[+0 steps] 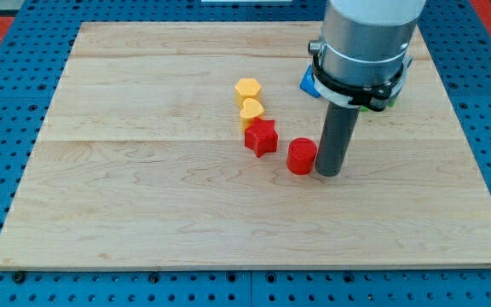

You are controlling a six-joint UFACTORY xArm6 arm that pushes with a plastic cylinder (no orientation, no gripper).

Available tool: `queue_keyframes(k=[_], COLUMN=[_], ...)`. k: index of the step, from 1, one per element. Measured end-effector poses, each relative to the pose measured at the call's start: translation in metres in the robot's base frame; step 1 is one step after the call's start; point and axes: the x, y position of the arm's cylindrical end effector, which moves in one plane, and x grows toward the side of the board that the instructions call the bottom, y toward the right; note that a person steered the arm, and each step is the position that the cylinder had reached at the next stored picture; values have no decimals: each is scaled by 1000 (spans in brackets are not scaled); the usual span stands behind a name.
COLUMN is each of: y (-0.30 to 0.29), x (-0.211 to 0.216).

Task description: Push the red circle below the red star

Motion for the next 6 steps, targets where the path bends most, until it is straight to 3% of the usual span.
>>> queue_keyframes(k=[1,3,4,6], y=[52,-52,-66,-49], x=[-24,-5,31,46])
